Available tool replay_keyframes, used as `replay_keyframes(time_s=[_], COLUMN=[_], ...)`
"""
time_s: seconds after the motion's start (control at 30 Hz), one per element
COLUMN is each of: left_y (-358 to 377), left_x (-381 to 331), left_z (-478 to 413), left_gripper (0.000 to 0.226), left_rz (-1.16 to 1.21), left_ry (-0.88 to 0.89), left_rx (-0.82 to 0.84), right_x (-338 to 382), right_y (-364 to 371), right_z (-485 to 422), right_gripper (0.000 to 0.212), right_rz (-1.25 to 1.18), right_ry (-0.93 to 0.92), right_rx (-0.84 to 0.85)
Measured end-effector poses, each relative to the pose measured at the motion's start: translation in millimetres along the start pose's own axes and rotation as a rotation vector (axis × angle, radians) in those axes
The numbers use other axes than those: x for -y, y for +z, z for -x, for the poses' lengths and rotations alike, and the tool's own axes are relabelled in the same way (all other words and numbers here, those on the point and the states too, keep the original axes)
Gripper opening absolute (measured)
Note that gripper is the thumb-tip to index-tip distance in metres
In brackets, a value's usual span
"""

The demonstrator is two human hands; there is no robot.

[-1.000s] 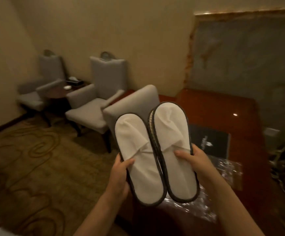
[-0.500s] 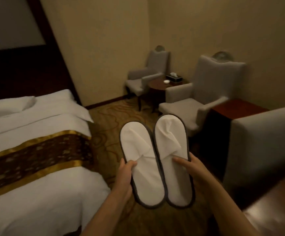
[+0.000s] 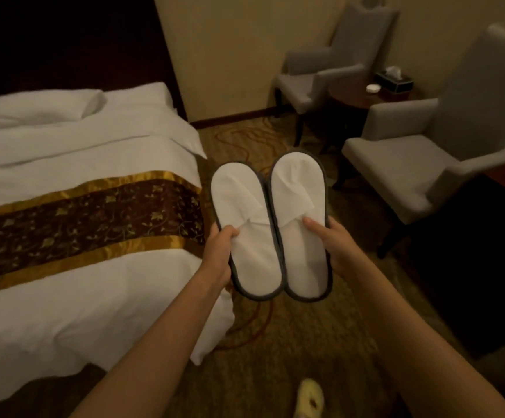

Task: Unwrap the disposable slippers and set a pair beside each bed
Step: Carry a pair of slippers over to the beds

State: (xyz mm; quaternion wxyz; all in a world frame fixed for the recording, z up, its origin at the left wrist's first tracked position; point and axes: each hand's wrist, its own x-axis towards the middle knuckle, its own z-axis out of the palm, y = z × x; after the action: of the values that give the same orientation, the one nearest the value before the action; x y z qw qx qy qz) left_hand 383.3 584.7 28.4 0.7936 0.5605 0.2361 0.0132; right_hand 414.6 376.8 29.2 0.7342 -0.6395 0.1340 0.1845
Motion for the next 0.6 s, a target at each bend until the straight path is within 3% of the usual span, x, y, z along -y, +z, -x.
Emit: replay_keyframes(time_s=[0.27,0.43,0.53,0.6], left_y=[43,66,76,81], left_x=[-4,-12,-18,-23], left_z=[-136,-209,-252,-285], left_gripper=[0.036,0.039,0.031,0.04], left_rz=[0.071,0.136,0.186,0.161], left_ry=[0.006,-0.024,-0.032,-0.019], left_rx=[-0.088,-0.156,-0.2,-0.225], right_x=[46,80,94,103], right_y=[-5,-4,0,5], right_z=[-157,-250,-304,-344], right_gripper=[0.049,0.068,0.067,0.065], right_rz=[0.097,0.151,0.197,0.21], right_ry=[-0.044,0.027,0.062,0.087], right_rx=[0.095,0.185,0.239,0.289])
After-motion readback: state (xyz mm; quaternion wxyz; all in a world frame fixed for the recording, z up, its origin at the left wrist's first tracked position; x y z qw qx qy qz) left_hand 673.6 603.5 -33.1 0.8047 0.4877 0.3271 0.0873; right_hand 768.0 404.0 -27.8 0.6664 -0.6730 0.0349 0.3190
